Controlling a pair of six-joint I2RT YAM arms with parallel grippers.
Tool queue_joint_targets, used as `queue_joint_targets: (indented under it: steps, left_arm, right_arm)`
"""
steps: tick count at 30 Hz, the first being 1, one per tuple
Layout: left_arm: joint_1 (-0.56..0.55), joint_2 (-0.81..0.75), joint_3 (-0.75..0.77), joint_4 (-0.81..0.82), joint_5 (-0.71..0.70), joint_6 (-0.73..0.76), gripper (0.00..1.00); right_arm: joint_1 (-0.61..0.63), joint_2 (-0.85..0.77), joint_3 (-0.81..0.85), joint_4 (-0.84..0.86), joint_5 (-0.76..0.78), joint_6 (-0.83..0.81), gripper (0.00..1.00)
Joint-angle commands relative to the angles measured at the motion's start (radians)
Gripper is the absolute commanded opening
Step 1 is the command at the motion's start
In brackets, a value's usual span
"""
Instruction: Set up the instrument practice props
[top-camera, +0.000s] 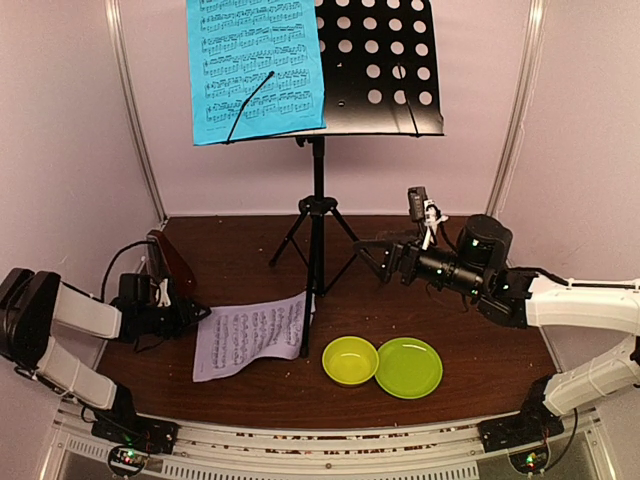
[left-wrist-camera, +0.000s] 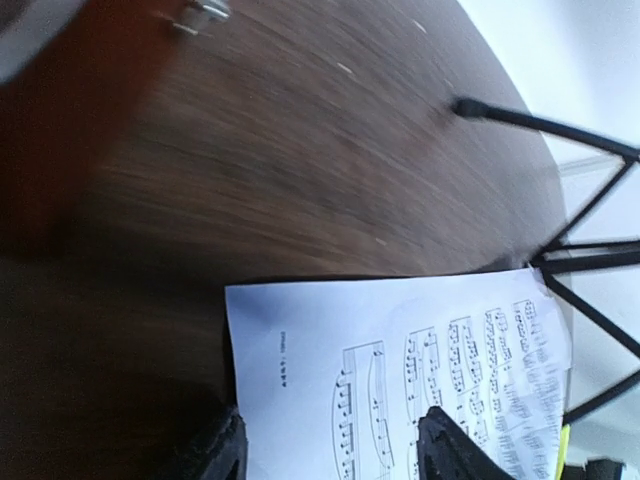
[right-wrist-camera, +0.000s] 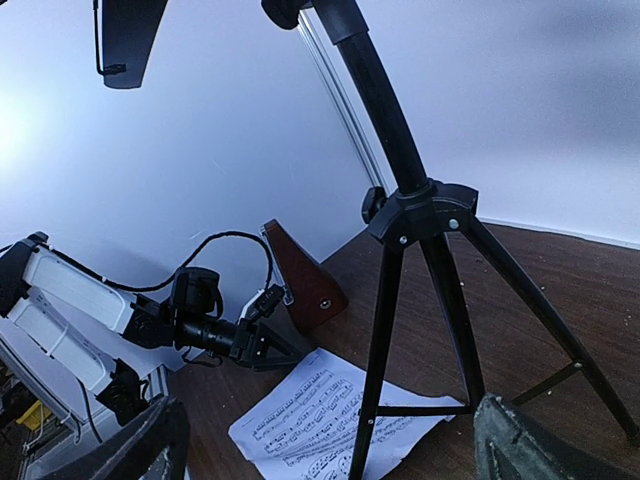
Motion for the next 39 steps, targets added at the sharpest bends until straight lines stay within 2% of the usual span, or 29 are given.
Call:
queue_joint_targets:
  steps: [1, 6, 13, 16, 21, 27, 32, 39]
  left_arm:
    - [-0.059, 0.062, -0.025, 0.127, 0.114, -0.035, 0.61]
    - [-0.107, 0.070, -0.019, 0.159, 0.131, -0.040, 0.71]
    - [-0.128, 0.097, -0.021, 0.159, 0.127, -0.041, 0.66]
    - [-0.128, 0.098, -0.016, 0.150, 0.122, -0.036, 0.66]
    - [-0.128, 0.101, -0.008, 0.142, 0.118, -0.035, 0.66]
    - [-0.128, 0.100, -0.006, 0.138, 0.120, -0.036, 0.66]
    - [-0.127, 0.093, -0.006, 0.131, 0.115, -0.039, 0.66]
    - [-0.127, 0.088, -0.004, 0.131, 0.113, -0.041, 0.66]
  right_arm:
    - [0.004, 0.007, 0.033, 0.012, -0.004, 0.002, 1.00]
    - [0.004, 0.004, 0.031, 0.008, -0.003, 0.002, 1.00]
    - [0.024, 0.019, 0.045, 0.003, -0.090, -0.029, 1.00]
    - [0.103, 0.001, 0.059, -0.097, -0.047, -0.193, 0.96]
    - [0.258, 0.048, 0.140, -0.317, 0.162, -0.455, 0.89]
    - [0.425, 0.250, 0.337, -0.507, 0.363, -0.683, 0.80]
    - [0.505, 0.457, 0.554, -0.688, 0.428, -0.852, 0.74]
    - [0.538, 0.733, 0.905, -0.962, 0.520, -0.896, 0.74]
